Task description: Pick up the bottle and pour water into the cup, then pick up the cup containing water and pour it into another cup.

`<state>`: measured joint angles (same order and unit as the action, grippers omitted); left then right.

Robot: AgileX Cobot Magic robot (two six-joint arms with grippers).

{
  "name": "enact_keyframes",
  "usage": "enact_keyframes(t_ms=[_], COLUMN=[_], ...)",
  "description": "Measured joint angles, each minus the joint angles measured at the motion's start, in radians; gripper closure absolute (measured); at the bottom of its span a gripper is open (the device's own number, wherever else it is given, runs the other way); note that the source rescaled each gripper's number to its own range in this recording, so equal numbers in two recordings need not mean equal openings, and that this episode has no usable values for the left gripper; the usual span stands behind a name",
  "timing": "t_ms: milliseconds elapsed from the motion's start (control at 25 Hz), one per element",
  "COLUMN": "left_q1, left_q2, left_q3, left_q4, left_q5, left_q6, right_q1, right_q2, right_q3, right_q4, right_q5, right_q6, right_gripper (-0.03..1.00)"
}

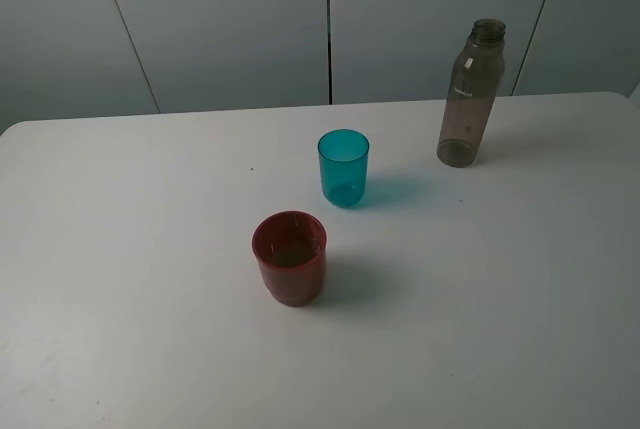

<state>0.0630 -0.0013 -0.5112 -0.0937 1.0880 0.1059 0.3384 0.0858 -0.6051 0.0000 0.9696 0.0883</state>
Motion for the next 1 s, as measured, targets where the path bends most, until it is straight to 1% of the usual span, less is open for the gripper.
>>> enact_keyframes(t_ms=[160, 240, 360, 800, 880, 1000], left_q1=[0.0, 0.0, 0.0, 0.0, 0.0, 0.0], left_q2=[0.0, 0.0, 0.0, 0.0, 0.0, 0.0], left_q3=[0.0, 0.0, 0.0, 0.0, 0.0, 0.0], left_q4=[0.0, 0.0, 0.0, 0.002, 0.002, 0.002], left_q5=[0.0, 0.0, 0.0, 0.0, 0.0, 0.0], left_q6=[0.0, 0.0, 0.0, 0.0, 0.0, 0.0], right_q1=[0.0, 0.0, 0.0, -0.006, -0.035, -0.123], right_q2=[-0.07, -0.082, -0.086, -0.086, -0.086, -0.086], right_q3=[0.004, 0.028, 0.09, 0.094, 0.094, 0.094], right_q4=[-0.041, -0.041, -0.016, -0.008, -0.008, -0.008], right_q5=[0.129, 0.154, 0.144, 0.128, 0.128, 0.128], right_q6=[-0.048, -0.056, -0.072, -0.08, -0.08, -0.082], right_gripper=[-0.03, -0.03, -0.03, -0.03, -0.03, -0.03])
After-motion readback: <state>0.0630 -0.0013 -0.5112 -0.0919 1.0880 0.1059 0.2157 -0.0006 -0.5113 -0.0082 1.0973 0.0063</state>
